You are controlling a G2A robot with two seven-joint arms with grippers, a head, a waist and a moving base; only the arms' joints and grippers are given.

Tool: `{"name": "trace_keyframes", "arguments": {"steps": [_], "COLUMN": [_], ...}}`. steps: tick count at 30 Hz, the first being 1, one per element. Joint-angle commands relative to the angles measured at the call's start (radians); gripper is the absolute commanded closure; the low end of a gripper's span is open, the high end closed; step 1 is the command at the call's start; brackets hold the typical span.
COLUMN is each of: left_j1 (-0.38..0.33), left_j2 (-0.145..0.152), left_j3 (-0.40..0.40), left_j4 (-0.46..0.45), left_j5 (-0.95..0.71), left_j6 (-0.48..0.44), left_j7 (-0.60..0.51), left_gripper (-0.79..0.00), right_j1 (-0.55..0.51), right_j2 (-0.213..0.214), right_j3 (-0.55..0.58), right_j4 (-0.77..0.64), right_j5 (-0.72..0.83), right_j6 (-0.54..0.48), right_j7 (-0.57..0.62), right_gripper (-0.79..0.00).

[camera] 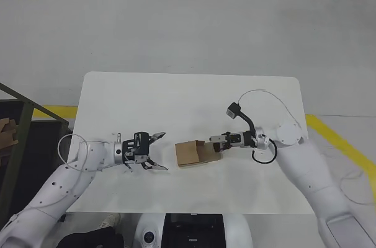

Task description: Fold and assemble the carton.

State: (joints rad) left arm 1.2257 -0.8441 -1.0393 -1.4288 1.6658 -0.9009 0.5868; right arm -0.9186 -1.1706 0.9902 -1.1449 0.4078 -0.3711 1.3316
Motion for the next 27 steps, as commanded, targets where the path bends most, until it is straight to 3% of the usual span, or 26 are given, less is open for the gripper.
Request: {"name": "trace_keyframes", "arguments": {"steps": [1, 9, 20, 27], "left_j1": [-0.012, -0.007, -0.004, 0.038], "left_j2": [-0.013, -0.038, -0.039, -0.042], "left_j3": [0.033, 0.070, 0.071, 0.085], "left_j4": [-0.001, -0.016, -0.020, -0.045], "left_j5": [-0.028, -0.089, -0.089, -0.096], "left_j6": [0.021, 0.133, 0.134, 0.141], "left_j7": [-0.032, -0.111, -0.115, -0.159], "left_gripper": [-0.785, -0.785, -0.785, -0.785], "right_j1": [-0.056, -0.265, -0.295, -0.312], "right_j2": [0.024, 0.080, 0.084, 0.086], "right_j3": [0.063, 0.208, 0.222, 0.217], "right_j4": [-0.128, -0.475, -0.495, -0.513], "right_j5": [-0.034, -0.132, -0.140, -0.150], "right_j6": [0.042, 0.164, 0.169, 0.160], "right_j7": [-0.013, -0.059, -0.085, -0.124], "right_gripper": [-0.785, -0.785, -0.785, -0.785]}}
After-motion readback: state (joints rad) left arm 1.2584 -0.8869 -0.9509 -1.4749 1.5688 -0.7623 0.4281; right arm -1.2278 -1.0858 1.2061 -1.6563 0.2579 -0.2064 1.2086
